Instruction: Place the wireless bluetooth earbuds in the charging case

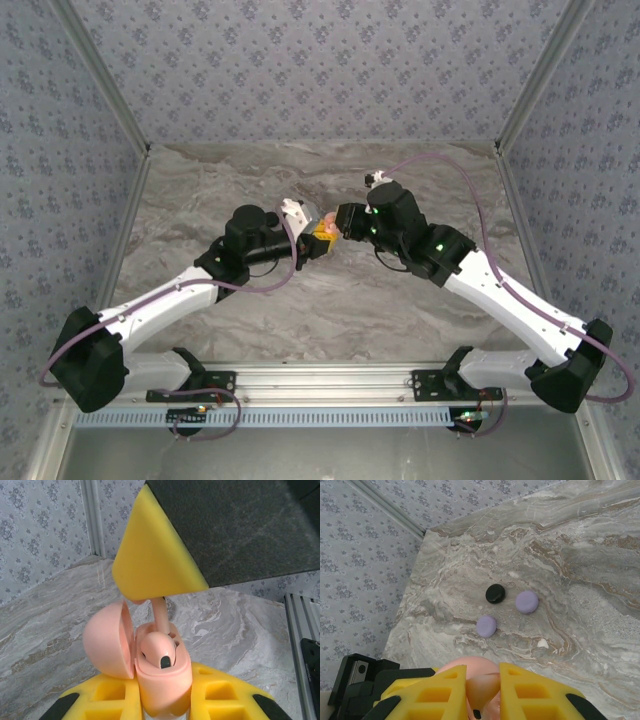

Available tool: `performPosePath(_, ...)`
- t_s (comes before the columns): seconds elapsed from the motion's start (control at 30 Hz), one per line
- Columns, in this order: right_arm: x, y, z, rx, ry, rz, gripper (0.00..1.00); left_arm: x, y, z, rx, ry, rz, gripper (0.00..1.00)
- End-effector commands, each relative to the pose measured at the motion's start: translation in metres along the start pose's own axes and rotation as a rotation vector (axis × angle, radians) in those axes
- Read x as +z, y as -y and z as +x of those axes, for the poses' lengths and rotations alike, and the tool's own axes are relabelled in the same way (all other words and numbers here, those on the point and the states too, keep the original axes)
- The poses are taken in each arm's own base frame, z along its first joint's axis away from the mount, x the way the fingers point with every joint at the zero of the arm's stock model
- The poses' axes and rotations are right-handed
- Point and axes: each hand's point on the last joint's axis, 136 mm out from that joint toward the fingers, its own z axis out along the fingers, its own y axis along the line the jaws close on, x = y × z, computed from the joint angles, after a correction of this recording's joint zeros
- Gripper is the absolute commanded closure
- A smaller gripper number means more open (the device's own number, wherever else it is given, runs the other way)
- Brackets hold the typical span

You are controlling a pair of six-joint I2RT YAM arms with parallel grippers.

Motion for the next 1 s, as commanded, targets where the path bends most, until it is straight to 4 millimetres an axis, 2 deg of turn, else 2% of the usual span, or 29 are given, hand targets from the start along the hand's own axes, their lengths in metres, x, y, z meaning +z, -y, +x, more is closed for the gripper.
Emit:
performPosePath(0.0, -0.006, 0.006, 0.003, 0.0, 0.001, 0.025, 0.78, 0.001, 0.001, -0.024, 0.029, 0.053, -0.001, 1.0)
performPosePath(0.47, 0.006, 0.007, 0.014, 0.002, -0.034, 0.024, 0.76, 0.0, 0.002, -0.024, 0.028, 0.055, 0.001, 1.0)
performPosePath(0.6, 0.004, 0.006, 0.013, -0.004, -0.032, 0.024, 0.68, 0.0, 0.002, -0.025, 0.029, 0.057, 0.001, 1.0)
performPosePath(0.73, -0.004, 0.0, 0.002, -0.019, -0.012, -0.001, 0.6, 0.0, 0.004, -0.026, 0.03, 0.058, 0.011, 1.0)
performPosePath(0.83, -0.016, -0.005, -0.012, -0.047, 0.013, -0.043, 0.54, -0.001, 0.005, -0.028, 0.027, 0.071, 0.017, 1.0)
performPosePath(0.97, -0.037, -0.009, -0.029, -0.134, 0.037, -0.15, 0.38, -0.004, 0.008, -0.032, 0.027, 0.085, 0.027, 1.0)
